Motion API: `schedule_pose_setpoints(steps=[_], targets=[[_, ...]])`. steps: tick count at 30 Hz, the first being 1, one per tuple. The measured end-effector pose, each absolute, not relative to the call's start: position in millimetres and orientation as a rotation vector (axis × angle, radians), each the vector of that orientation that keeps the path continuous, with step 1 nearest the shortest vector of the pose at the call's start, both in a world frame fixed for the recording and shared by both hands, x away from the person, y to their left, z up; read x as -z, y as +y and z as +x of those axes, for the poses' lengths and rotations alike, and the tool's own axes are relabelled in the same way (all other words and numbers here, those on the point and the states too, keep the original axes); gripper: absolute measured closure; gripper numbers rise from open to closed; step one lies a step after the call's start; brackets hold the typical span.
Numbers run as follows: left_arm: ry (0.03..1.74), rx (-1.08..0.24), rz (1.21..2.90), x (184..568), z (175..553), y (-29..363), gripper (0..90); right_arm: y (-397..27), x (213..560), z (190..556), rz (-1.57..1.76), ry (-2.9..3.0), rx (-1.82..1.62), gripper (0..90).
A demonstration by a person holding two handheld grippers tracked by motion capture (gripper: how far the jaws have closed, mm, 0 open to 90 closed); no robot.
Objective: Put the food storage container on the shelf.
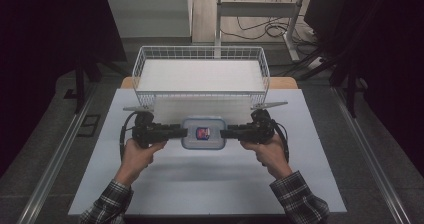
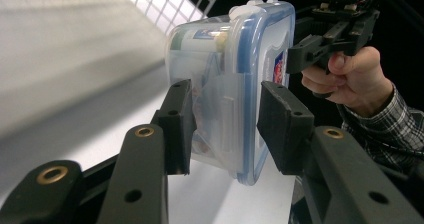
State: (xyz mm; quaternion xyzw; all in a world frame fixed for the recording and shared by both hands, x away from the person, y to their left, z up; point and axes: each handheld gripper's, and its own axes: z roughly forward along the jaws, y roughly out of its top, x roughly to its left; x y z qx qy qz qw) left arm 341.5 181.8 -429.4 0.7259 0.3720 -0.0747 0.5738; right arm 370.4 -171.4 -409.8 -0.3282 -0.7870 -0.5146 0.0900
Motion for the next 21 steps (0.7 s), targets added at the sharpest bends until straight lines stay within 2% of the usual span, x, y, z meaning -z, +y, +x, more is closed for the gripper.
schedule_pose_setpoints(steps=[21], targets=[[0.873,0.082,1.679,337,397,201,58.2,-151,327,430,-0.944,-2.324,1.629,58.5]])
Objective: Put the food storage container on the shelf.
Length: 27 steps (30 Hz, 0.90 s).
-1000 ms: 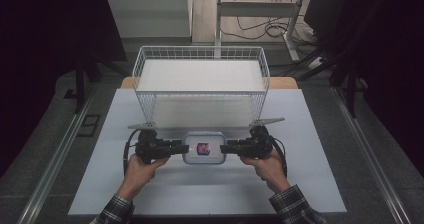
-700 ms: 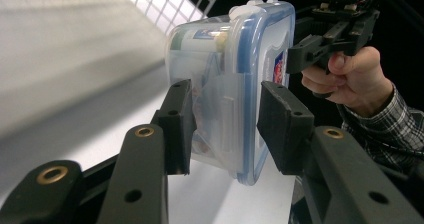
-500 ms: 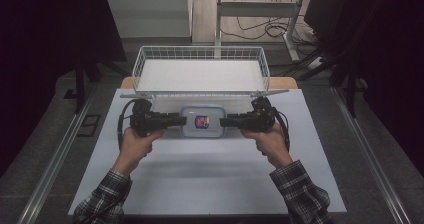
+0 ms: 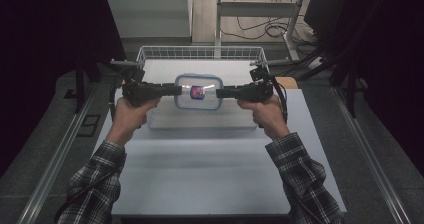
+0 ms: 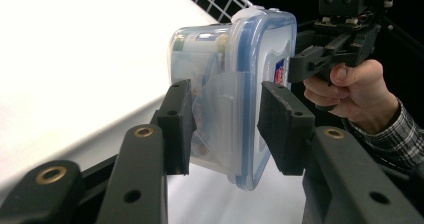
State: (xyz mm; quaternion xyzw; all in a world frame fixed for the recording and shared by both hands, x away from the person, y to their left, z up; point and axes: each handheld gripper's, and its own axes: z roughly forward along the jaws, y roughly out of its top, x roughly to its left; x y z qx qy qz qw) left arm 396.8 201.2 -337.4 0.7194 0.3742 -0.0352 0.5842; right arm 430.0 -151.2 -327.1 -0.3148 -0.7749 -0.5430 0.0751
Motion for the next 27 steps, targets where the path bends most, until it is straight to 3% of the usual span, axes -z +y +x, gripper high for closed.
schedule_pose_setpoints(steps=[10,20,27], targets=[[0.872,0.095,1.641,332,434,200,58.2,-150,308,465,-0.978,-2.337,1.643,58.2],[0.908,0.123,1.61,350,456,195,57.7,-154,322,488,-1.067,-2.289,1.617,57.6],[0.921,0.058,1.596,351,457,194,55.7,-152,325,494,-1.12,-2.252,1.632,55.9]])
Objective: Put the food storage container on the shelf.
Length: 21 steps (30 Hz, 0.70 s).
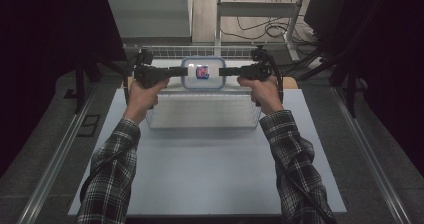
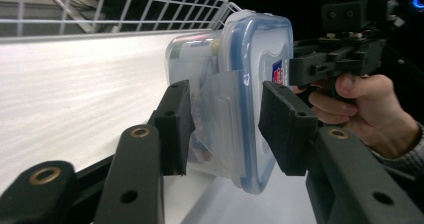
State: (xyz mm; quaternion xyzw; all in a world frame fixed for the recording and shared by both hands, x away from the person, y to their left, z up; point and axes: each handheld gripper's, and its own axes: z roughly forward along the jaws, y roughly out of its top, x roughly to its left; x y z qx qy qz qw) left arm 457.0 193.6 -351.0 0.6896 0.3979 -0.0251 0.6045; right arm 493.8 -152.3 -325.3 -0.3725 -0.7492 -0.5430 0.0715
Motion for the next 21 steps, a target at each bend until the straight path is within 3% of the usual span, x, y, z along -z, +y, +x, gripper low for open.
schedule_pose_setpoints(steps=[21], targets=[[0.967,-0.044,1.681,349,457,181,52.1,-144,318,492,-1.239,-2.437,1.624,44.2]])
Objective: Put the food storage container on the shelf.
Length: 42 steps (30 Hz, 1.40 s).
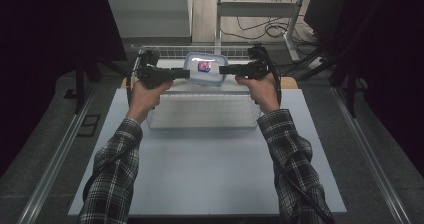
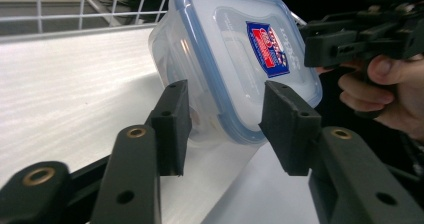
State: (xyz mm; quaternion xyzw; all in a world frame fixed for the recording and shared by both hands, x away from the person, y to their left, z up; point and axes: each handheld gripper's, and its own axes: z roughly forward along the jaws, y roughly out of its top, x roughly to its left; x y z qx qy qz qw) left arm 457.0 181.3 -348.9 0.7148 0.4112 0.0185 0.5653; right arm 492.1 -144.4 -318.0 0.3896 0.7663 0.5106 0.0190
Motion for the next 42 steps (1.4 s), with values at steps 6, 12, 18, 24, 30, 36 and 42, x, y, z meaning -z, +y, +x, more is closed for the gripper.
schedule_pose_setpoints(steps=[6,12,18,24,30,36,42], targets=[[0.987,-0.097,1.686,343,457,179,49.6,-142,314,488,1.194,2.292,-1.506,50.1],[0.999,-0.149,1.7,340,456,176,47.3,-138,315,487,1.16,2.276,-1.512,64.8],[0.989,-0.236,1.679,336,448,180,41.7,-136,312,482,1.096,2.248,-1.483,71.9],[0.929,-0.296,1.71,332,435,179,36.4,-137,306,470,1.005,2.288,-1.501,81.2],[0.892,-0.357,1.752,339,419,174,25.8,-132,305,457,0.944,2.318,-1.505,75.7],[0.888,-0.374,1.778,350,409,173,16.0,-132,310,449,0.95,2.321,-1.52,51.1],[0.876,-0.377,1.779,358,397,173,8.5,-133,320,440,0.948,2.314,-1.487,30.9]])
